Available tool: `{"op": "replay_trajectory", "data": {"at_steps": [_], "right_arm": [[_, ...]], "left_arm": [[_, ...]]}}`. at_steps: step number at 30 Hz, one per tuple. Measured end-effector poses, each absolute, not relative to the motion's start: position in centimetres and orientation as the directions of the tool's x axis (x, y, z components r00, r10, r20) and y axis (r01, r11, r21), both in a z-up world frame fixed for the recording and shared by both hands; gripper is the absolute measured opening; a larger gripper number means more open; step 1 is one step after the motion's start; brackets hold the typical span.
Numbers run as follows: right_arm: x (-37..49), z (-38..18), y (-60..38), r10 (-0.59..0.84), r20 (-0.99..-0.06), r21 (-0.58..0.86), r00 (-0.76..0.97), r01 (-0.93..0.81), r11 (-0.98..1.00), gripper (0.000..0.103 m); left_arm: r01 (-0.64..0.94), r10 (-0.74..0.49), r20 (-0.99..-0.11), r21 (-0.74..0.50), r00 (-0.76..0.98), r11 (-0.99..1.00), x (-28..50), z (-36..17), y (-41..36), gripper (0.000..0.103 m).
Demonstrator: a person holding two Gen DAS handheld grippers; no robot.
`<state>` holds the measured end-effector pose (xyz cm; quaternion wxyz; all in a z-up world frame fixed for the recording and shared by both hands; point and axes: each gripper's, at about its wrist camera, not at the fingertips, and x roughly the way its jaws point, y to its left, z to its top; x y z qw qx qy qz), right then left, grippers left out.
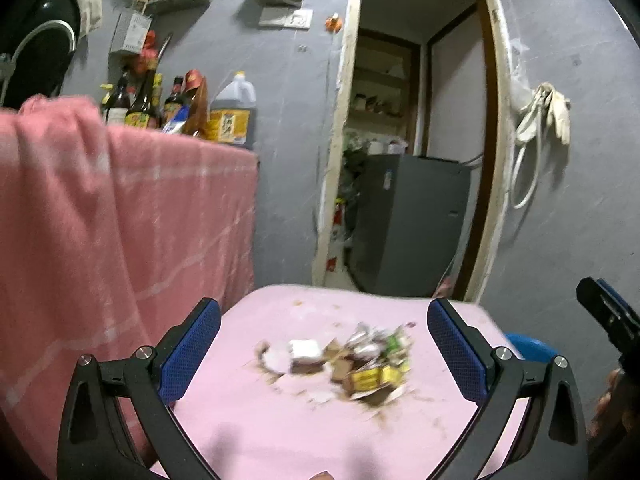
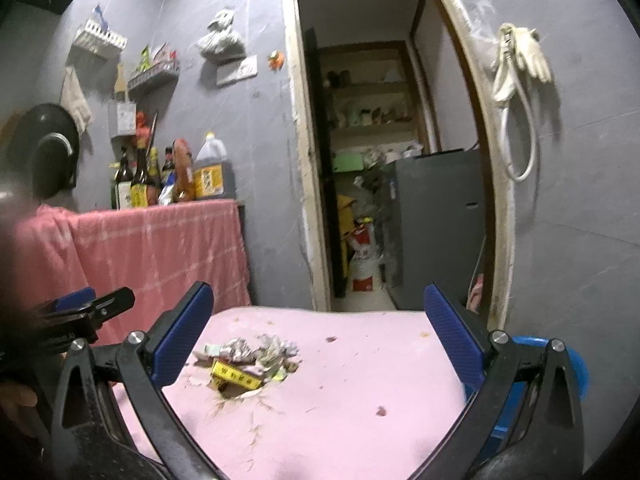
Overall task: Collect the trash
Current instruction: 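Move both tools back over the trash pile on the table, then grasp the white-green paper with the left tool while the right tool grasps a small scrap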
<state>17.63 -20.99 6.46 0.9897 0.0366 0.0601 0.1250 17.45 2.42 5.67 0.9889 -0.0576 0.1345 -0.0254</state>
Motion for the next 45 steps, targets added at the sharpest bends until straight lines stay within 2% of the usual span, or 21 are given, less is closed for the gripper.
{"op": "replay_trajectory", "data": {"at_steps": [9, 16, 20, 28, 30, 38, 45], "right_arm": [[21.6, 3.0, -18.2, 0.325, -0.268, 0.061, 0.907, -0.321, 0.945, 0.103], [24.8, 1.2, -17.0, 0.347, -0.376, 0.066, 0.859, -0.349, 0.935, 0.1], [26.5, 0.6, -16.5, 0.352, -0.426, 0.059, 0.833, -0.363, 0.93, 0.087], [30.1, -0.6, -14.4, 0.371, -0.52, 0.062, 0.769, -0.399, 0.915, 0.068], [31.0, -1.1, -13.9, 0.377, -0.541, 0.069, 0.751, -0.408, 0.911, 0.062], [33.3, -2.4, -13.1, 0.399, -0.605, 0.109, 0.689, -0.424, 0.899, 0.032], [33.2, -2.6, -13.7, 0.419, -0.607, 0.141, 0.675, -0.428, 0.893, 0.018]], "left_arm": [[0.015, -0.06, -0.439, -0.105, 0.897, 0.994, 20.1, 1.3, 3.9, 0.101], [-0.001, -0.075, -0.514, -0.145, 0.855, 0.989, 22.7, 0.1, 5.1, 0.101], [-0.024, -0.068, -0.537, -0.162, 0.841, 0.986, 24.2, -0.1, 6.1, 0.098], [0.031, -0.148, -0.564, -0.212, 0.812, 0.977, 26.1, -0.3, 6.7, 0.082], [0.058, -0.176, -0.576, -0.218, 0.798, 0.974, 26.5, -0.6, 6.4, 0.075], [0.11, -0.266, -0.622, -0.277, 0.736, 0.954, 28.8, -1.0, 5.8, 0.058], [0.129, -0.301, -0.653, -0.299, 0.695, 0.946, 30.2, -1.3, 5.3, 0.057]]}}
